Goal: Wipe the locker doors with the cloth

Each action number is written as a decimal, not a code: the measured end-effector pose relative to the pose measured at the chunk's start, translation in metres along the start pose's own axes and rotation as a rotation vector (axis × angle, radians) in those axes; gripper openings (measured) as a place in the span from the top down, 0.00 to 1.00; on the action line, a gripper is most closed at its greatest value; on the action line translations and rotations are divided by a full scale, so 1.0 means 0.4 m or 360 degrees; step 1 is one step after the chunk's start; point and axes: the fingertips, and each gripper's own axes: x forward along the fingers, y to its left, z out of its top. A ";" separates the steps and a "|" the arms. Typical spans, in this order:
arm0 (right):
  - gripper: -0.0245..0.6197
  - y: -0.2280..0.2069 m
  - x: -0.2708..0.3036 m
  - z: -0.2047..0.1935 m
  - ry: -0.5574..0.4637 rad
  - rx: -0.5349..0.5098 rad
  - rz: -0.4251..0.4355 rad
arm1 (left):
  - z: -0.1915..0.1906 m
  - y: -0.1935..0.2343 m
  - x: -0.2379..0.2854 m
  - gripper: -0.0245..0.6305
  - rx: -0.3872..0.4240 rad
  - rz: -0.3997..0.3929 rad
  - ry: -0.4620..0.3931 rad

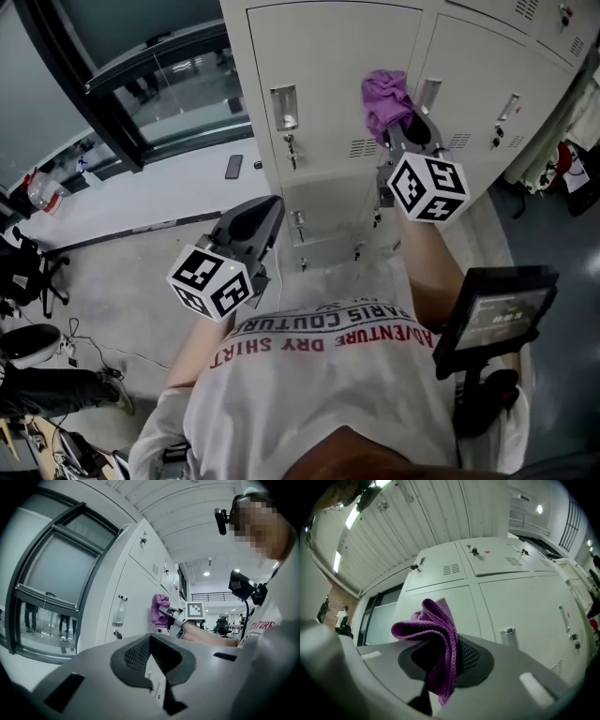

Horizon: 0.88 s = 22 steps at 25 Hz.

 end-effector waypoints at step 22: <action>0.86 0.312 0.105 -0.313 0.0217 0.0027 0.0307 | -0.069 0.075 -0.087 0.96 -0.0059 0.0156 0.0045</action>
